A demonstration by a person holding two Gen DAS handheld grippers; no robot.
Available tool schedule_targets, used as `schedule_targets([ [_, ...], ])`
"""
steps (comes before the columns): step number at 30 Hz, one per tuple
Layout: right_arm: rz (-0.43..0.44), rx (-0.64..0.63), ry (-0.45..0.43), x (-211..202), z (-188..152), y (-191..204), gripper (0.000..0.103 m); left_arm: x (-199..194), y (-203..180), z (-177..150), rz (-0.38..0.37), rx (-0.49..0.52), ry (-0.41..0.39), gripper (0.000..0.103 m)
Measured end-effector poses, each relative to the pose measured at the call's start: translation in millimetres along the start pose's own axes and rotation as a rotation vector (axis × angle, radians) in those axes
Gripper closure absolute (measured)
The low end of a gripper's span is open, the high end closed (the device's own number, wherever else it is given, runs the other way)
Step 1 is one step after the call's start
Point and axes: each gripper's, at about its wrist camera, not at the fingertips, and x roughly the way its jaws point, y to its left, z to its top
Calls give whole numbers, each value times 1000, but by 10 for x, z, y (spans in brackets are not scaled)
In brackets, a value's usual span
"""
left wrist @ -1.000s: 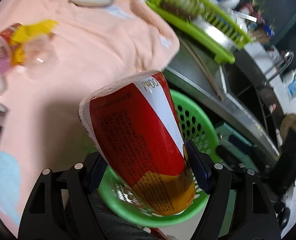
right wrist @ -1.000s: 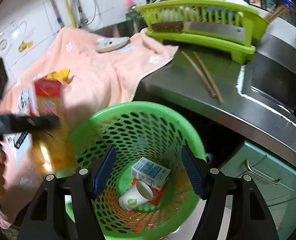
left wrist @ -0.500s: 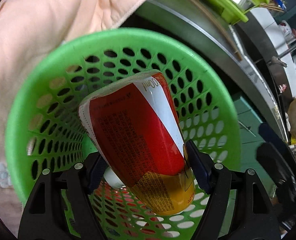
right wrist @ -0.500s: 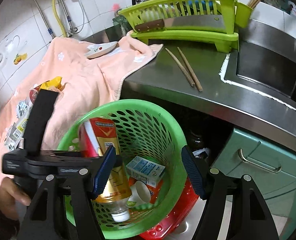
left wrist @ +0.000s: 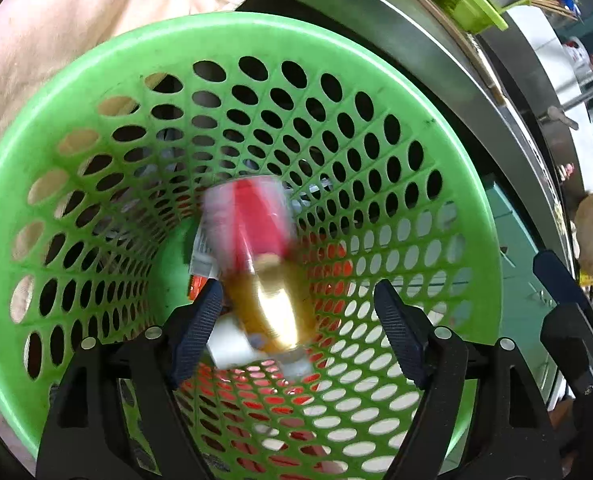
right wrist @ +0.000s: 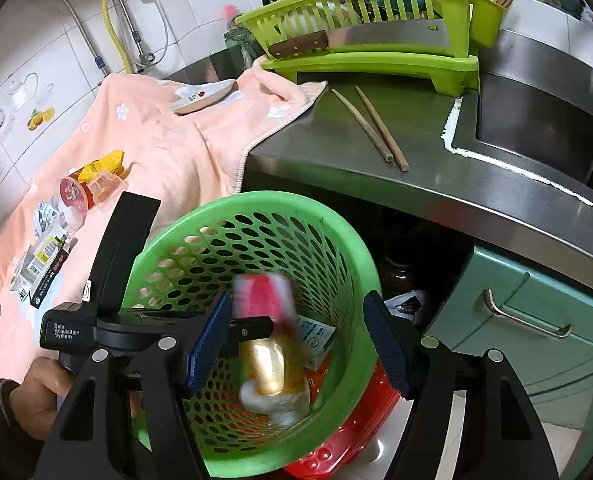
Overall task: Collect trash
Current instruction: 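Lower the red-gold bottle into the green basket and open the left gripper, then move both grippers back toward the black box and yellow wrapper on the towel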
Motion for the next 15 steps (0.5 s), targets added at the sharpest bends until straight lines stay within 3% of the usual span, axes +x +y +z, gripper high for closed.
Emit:
schedule_targets([
  [5, 2, -11, -8, -35, 24, 39, 37, -138, 11, -86, -10, 12, -21, 26],
  [15, 28, -56, -17, -59, 113, 254, 37, -953, 153, -299, 87, 64, -175, 26],
])
